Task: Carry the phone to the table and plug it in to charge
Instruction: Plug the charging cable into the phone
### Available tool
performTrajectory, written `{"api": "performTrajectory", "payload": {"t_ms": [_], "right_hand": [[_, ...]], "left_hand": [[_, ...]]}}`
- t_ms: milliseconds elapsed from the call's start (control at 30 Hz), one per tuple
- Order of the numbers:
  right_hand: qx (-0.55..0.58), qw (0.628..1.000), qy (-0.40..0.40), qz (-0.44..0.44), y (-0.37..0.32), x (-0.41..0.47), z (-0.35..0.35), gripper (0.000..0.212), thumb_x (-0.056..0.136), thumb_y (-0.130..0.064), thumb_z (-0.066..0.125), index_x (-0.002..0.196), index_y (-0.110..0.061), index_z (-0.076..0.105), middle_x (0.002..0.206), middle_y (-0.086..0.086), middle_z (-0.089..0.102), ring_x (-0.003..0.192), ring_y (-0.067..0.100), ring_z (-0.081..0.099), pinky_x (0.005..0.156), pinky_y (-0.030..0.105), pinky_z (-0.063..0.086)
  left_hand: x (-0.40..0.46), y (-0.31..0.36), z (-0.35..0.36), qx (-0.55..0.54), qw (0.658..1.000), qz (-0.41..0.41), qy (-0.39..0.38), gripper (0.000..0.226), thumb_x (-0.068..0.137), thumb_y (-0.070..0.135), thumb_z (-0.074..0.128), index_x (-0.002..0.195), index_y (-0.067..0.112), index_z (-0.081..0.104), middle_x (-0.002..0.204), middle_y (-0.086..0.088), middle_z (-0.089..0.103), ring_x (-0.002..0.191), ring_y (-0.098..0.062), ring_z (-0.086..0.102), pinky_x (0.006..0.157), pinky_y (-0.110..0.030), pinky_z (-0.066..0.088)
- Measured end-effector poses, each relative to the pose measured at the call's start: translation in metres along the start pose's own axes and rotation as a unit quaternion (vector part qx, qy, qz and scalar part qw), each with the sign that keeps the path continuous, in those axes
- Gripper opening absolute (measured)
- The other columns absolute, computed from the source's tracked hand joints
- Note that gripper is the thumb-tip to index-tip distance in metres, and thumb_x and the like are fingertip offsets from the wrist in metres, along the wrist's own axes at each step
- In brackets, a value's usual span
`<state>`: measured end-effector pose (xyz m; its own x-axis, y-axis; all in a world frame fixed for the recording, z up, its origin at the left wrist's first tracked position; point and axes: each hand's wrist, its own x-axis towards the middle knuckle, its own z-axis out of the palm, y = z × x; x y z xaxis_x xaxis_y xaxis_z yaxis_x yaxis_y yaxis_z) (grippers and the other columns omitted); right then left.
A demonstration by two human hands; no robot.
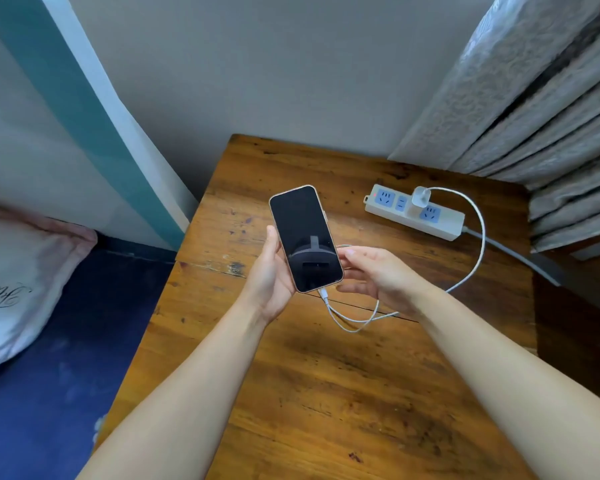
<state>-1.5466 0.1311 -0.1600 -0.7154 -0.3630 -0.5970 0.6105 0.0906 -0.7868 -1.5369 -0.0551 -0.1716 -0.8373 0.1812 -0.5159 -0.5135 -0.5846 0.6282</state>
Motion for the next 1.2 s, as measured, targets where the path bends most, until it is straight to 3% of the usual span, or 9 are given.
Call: {"api": "performTrajectory", "payload": {"t_ms": [133, 333, 533, 1100, 1200], "right_hand": [[0.058, 0.998, -0.004, -0.012, 0.005, 0.008, 0.011, 0.028, 0.098, -0.019, 0.048, 0.112, -0.003, 0.066, 0.098, 0.013, 0.070, 0.093, 0.024, 0.067, 0.089, 0.039, 0.055], [0.092, 0.996, -0.020, -0.001, 0.021, 0.018, 0.020, 0.022, 0.097, -0.017, 0.050, 0.100, -0.012, 0.071, 0.095, 0.010, 0.074, 0.092, 0.025, 0.070, 0.089, 0.039, 0.055], [0.099, 0.995, -0.016, 0.004, 0.028, 0.025, 0.031, 0.022, 0.096, -0.017, 0.051, 0.104, -0.011, 0.070, 0.099, 0.011, 0.074, 0.095, 0.025, 0.070, 0.087, 0.037, 0.057], [0.100, 0.994, -0.017, 0.032, 0.025, 0.030, 0.045, 0.020, 0.096, -0.018, 0.051, 0.102, -0.014, 0.069, 0.101, 0.009, 0.074, 0.094, 0.021, 0.070, 0.078, 0.030, 0.059], [0.114, 0.993, -0.006, 0.032, 0.024, 0.032, 0.046, 0.020, 0.096, -0.017, 0.052, 0.108, -0.013, 0.067, 0.103, 0.009, 0.073, 0.096, 0.023, 0.070, 0.079, 0.033, 0.059]], "left_hand": [[0.002, 0.005, -0.012, -0.042, 0.999, -0.011, 0.020, 0.059, 0.094, 0.058, 0.021, 0.128, 0.020, 0.051, 0.130, -0.014, 0.060, 0.119, -0.031, 0.056, 0.101, -0.057, 0.042], [0.002, 0.008, -0.030, -0.026, 0.999, -0.021, 0.035, 0.061, 0.092, 0.061, 0.021, 0.117, 0.021, 0.061, 0.122, -0.012, 0.066, 0.116, -0.030, 0.059, 0.098, -0.055, 0.045], [0.002, 0.007, -0.045, -0.039, 0.998, -0.027, 0.042, 0.059, 0.091, 0.063, 0.023, 0.112, 0.025, 0.062, 0.115, -0.009, 0.070, 0.114, -0.030, 0.061, 0.099, -0.055, 0.045], [-0.003, 0.013, -0.055, -0.031, 0.997, -0.034, 0.061, 0.064, 0.092, 0.061, 0.019, 0.126, 0.018, 0.053, 0.130, -0.017, 0.058, 0.119, -0.034, 0.055, 0.099, -0.058, 0.043], [-0.002, 0.013, -0.057, -0.031, 0.997, -0.035, 0.062, 0.064, 0.093, 0.060, 0.020, 0.128, 0.017, 0.051, 0.130, -0.017, 0.057, 0.119, -0.034, 0.055, 0.098, -0.058, 0.044]]}}
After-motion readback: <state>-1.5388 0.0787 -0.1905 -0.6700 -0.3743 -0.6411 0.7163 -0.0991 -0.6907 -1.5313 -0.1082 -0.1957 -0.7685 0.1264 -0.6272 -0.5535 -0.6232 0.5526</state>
